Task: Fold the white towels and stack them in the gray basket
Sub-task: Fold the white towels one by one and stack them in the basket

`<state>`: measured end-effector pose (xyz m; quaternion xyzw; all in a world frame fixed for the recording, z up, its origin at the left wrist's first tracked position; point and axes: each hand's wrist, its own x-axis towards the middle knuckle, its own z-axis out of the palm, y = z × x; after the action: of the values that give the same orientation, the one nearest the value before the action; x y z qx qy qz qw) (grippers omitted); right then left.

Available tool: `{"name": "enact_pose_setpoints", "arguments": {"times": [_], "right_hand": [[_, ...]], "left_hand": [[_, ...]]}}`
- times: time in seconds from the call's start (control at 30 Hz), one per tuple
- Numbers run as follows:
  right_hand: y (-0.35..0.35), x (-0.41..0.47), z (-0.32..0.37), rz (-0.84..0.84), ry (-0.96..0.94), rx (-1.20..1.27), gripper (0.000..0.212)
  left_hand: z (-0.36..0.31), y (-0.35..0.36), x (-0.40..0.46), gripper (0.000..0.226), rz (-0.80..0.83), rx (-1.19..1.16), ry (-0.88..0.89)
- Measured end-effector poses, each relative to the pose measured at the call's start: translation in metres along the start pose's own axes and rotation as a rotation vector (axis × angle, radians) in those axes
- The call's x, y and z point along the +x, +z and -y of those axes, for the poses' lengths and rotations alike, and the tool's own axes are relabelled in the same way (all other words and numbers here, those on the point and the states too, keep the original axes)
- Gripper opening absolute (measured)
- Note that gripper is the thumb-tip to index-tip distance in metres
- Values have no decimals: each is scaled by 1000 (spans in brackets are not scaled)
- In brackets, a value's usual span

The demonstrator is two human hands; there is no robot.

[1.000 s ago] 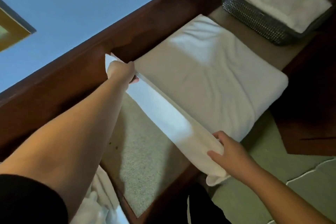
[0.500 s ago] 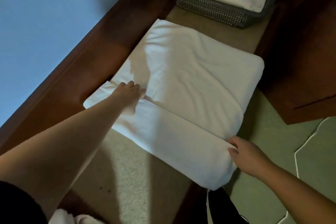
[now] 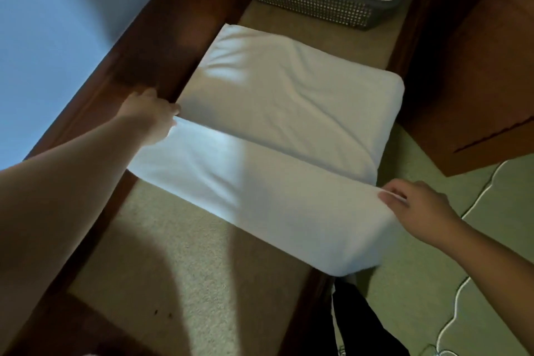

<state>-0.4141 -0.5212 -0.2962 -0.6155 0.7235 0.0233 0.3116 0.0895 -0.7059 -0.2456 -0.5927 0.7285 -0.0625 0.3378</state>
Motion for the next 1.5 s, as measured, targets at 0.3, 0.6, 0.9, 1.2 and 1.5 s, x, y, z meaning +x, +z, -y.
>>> {"name": "enact_pose_setpoints", "arguments": {"times": [0.3,0.6,0.9,1.2,1.5], "right_hand": [[2,3,-6,35,15,-134,13],[-15,20,-12,-171,-8,-97,11],[-9,24,-12,-74,153,-104,16],[-6,32,-14,-70,94,-163,15],[-24,43,-34,-57,61,-74,13]], "left_hand": [[-46,9,-7,33,-6,-75,-86],[-12,-17,17,30,-251,-140,-203],[-53,-15,36,56,-101,-149,-107],[-114,-28,44,87,-18,-209,136],[-123,-49,73,50,57,-17,111]]}}
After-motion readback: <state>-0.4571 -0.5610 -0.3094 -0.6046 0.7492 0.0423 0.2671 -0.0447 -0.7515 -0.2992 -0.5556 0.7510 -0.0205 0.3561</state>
